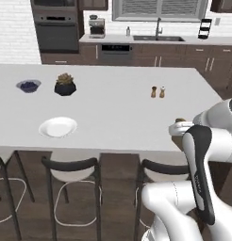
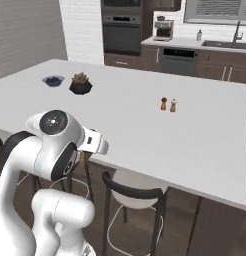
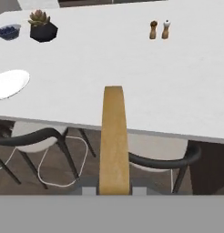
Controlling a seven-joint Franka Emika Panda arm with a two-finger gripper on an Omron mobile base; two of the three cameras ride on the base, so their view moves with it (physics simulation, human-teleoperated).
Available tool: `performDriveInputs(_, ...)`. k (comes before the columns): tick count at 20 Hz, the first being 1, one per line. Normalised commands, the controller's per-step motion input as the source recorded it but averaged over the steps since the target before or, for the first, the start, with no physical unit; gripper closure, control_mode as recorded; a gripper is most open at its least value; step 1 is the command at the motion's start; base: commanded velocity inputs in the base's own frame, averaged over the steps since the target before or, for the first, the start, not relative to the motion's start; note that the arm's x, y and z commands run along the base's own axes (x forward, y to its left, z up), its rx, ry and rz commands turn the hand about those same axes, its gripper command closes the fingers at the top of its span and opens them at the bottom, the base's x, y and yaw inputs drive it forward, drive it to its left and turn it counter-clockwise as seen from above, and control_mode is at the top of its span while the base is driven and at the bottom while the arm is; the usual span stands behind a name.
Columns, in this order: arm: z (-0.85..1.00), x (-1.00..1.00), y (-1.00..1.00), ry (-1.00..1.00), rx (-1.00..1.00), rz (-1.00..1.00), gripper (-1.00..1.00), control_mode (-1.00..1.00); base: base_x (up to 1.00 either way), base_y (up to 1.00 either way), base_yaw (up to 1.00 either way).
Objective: Start the toaster. Once the lever pops up, take the bread to the plate on the dining counter.
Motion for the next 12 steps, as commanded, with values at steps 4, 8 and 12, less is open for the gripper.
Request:
performDriveInputs(4, 0.00, 0.00, 0.00, 0.00, 0.00, 0.00, 1.00, 1.00, 0.05, 1.00, -0.31)
performDriveInputs(8, 0.00, 0.00, 0.00, 0.00, 0.00, 0.00, 1.00, 1.00, 0.14, 1.00, -0.30)
performDriveInputs(12, 0.00, 0.00, 0.00, 0.00, 0.00, 0.00, 1.00, 1.00, 0.19, 1.00, -0.25)
